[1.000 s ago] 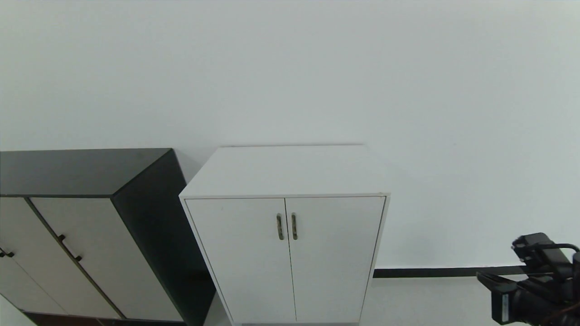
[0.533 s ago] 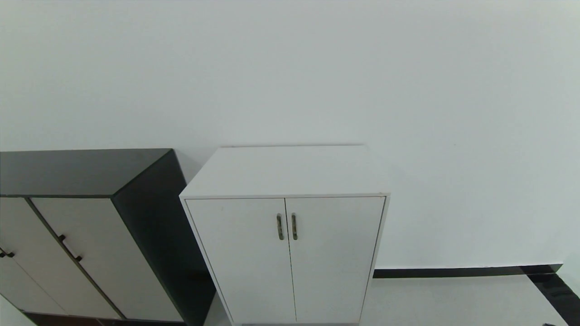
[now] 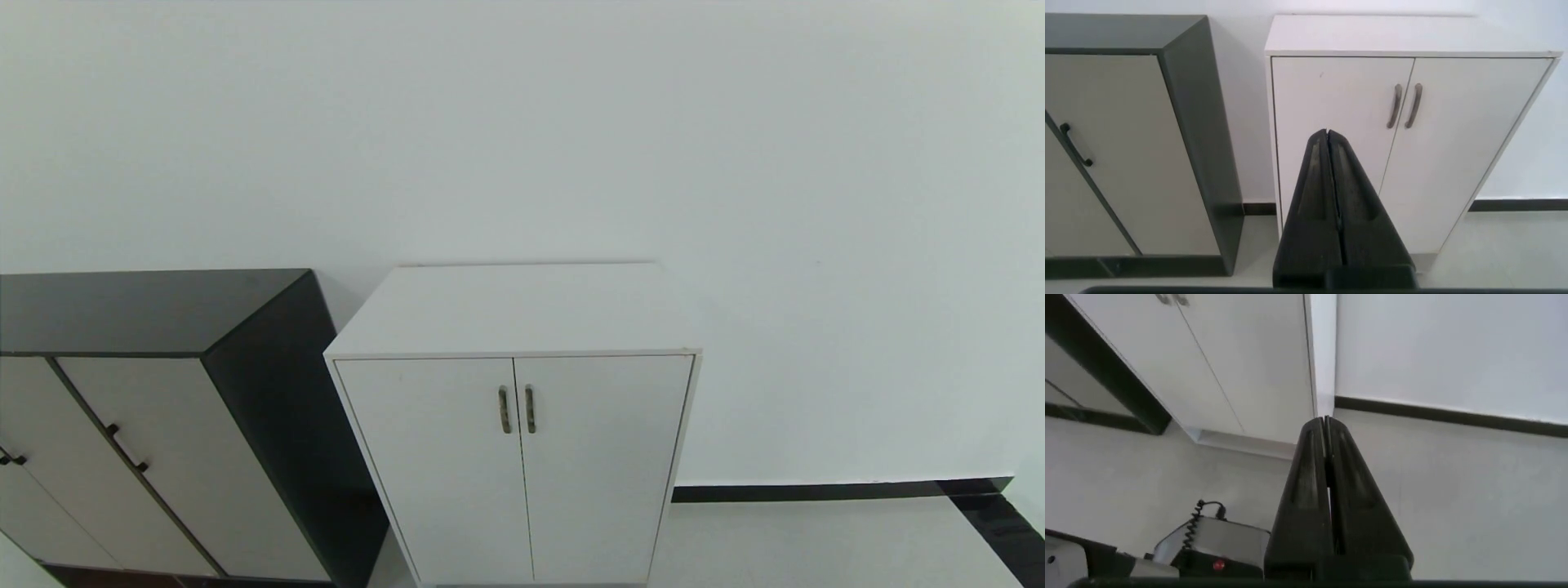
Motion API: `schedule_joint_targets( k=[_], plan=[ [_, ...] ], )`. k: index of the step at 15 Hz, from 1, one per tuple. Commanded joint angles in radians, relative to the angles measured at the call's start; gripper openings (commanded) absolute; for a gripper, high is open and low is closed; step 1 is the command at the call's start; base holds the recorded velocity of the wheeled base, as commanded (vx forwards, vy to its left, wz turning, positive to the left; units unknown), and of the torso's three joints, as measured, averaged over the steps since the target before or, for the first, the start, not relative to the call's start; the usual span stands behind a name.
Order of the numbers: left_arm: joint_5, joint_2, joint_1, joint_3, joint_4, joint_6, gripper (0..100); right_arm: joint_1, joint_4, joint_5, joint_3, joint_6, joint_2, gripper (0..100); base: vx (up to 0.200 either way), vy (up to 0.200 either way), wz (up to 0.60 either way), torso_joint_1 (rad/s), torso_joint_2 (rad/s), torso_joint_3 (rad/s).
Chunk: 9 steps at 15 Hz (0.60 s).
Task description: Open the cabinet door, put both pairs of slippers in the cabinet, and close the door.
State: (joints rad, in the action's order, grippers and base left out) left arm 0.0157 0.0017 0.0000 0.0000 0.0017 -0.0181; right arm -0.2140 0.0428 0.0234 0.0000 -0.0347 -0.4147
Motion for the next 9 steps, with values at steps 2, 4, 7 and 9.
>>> schedule_joint_targets(
  k=[2, 4, 7, 9],
  plan=[
    [0.001, 0.001, 0.000, 0.000, 0.000, 0.000, 0, -0.051, -0.001, -0.003, -0.002, 0.002, 0.047, 0, 0.000, 0.000, 0.00, 0.000, 0.00, 0.000],
    [0.001, 0.001, 0.000, 0.000, 0.000, 0.000, 0, -0.076, -0.001, -0.005, 0.000, 0.013, 0.048, 0, 0.000, 0.000, 0.00, 0.000, 0.00, 0.000],
    [0.001, 0.001, 0.000, 0.000, 0.000, 0.000, 0, -0.091, -0.040, -0.007, 0.000, 0.113, 0.089, 0, 0.000, 0.000, 0.00, 0.000, 0.00, 0.000],
    [0.001, 0.001, 0.000, 0.000, 0.000, 0.000, 0, 0.002, -0.041, -0.020, 0.000, 0.085, 0.137, 0, 0.000, 0.000, 0.00, 0.000, 0.00, 0.000]
  ],
)
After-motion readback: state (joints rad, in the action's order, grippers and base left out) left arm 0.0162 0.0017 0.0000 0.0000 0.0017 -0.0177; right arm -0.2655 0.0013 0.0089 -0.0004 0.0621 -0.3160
